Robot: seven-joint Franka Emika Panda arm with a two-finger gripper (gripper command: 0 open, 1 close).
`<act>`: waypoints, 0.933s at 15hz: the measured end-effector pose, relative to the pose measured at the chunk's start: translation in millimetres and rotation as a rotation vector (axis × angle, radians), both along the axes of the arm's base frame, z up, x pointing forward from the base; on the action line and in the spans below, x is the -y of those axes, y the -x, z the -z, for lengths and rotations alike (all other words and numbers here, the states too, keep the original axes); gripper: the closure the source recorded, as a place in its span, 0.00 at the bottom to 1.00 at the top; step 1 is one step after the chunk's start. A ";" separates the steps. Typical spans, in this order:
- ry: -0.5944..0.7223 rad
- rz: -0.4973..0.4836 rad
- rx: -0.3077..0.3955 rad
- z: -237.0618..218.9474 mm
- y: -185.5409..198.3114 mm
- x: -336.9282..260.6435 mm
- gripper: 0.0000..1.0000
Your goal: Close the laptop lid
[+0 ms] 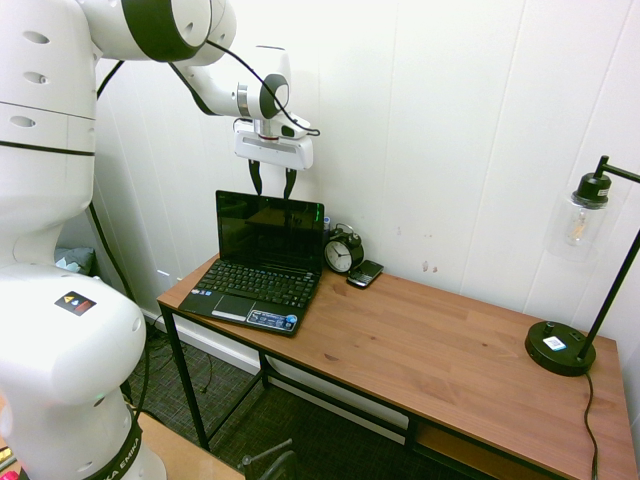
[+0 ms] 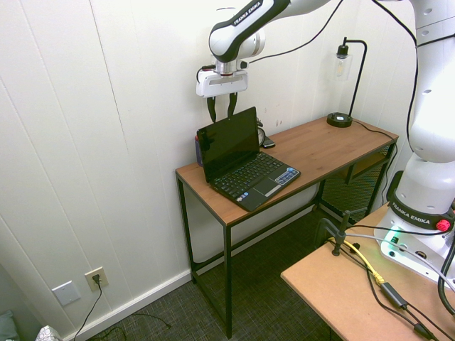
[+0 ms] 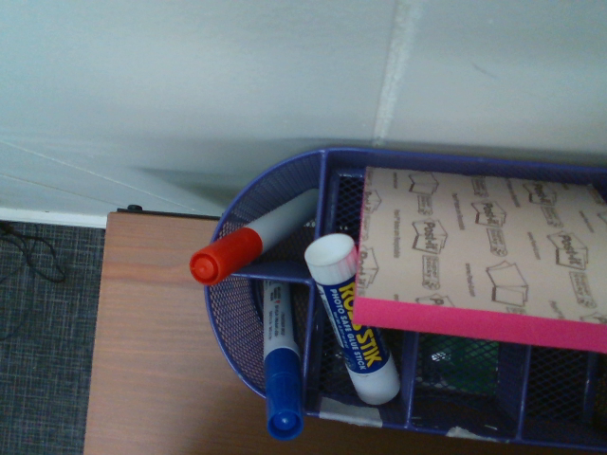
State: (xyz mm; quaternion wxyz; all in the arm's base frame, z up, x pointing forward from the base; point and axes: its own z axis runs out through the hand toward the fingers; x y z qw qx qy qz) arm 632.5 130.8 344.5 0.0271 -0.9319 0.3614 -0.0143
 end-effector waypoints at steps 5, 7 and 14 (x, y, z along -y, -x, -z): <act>-0.005 -0.006 -0.008 2.2 0.0 2.2 1.00; -0.004 -0.008 -0.016 3.0 0.7 2.7 1.00; -0.003 -0.011 -0.052 8.3 5.6 3.8 1.00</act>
